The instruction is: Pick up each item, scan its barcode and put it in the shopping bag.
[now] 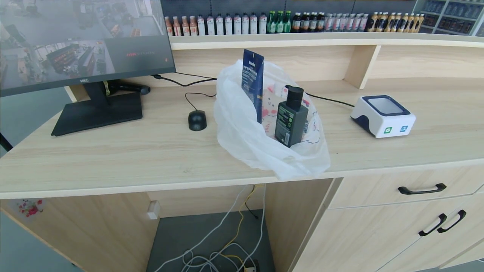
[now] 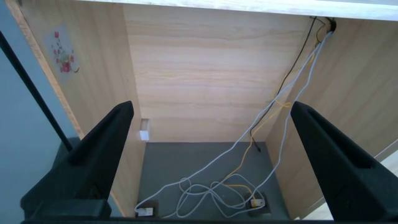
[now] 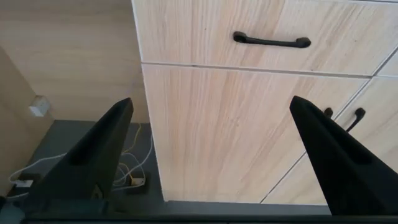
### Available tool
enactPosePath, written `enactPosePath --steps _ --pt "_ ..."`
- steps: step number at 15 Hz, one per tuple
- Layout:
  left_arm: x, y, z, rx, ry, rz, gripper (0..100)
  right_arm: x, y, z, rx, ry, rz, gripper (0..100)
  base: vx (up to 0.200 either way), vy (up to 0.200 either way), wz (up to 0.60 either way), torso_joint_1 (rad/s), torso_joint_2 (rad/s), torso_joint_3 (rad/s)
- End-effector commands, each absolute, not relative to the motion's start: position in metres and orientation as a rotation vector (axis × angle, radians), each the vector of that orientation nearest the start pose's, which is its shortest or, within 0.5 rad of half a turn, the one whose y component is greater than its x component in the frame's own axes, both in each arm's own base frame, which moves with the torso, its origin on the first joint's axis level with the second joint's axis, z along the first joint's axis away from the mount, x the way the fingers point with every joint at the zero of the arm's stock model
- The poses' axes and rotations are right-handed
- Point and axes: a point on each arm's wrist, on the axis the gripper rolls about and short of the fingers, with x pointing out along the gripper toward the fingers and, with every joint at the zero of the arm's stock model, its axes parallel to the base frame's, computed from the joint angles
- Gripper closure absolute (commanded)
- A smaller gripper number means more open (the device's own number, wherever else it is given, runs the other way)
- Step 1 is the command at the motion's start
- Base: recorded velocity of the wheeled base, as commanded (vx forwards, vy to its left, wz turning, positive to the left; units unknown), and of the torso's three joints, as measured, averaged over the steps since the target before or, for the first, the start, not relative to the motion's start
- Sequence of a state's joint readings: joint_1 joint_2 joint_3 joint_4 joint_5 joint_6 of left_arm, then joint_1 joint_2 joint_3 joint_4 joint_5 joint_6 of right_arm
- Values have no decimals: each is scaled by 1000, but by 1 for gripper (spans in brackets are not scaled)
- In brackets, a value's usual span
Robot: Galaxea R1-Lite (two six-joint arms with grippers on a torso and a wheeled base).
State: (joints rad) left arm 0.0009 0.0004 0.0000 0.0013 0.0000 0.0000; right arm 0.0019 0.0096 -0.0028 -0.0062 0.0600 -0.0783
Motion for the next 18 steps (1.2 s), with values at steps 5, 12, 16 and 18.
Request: enactPosePath --steps 5,12,16,18 --pt "-23 0 75 0 2 2 0 -23 1 76 -66 -7 63 0 0 0 0 0 0 0" --pt "-23 0 75 0 2 2 0 -23 1 76 -66 -7 63 0 0 0 0 0 0 0" --pt "-23 0 75 2 2 0 0 -23 1 76 -66 -7 63 0 0 -150 0 -1 -2 3" --pt "-23 0 75 0 2 2 0 -23 1 76 -66 -7 63 0 0 -200 0 29 10 -2"
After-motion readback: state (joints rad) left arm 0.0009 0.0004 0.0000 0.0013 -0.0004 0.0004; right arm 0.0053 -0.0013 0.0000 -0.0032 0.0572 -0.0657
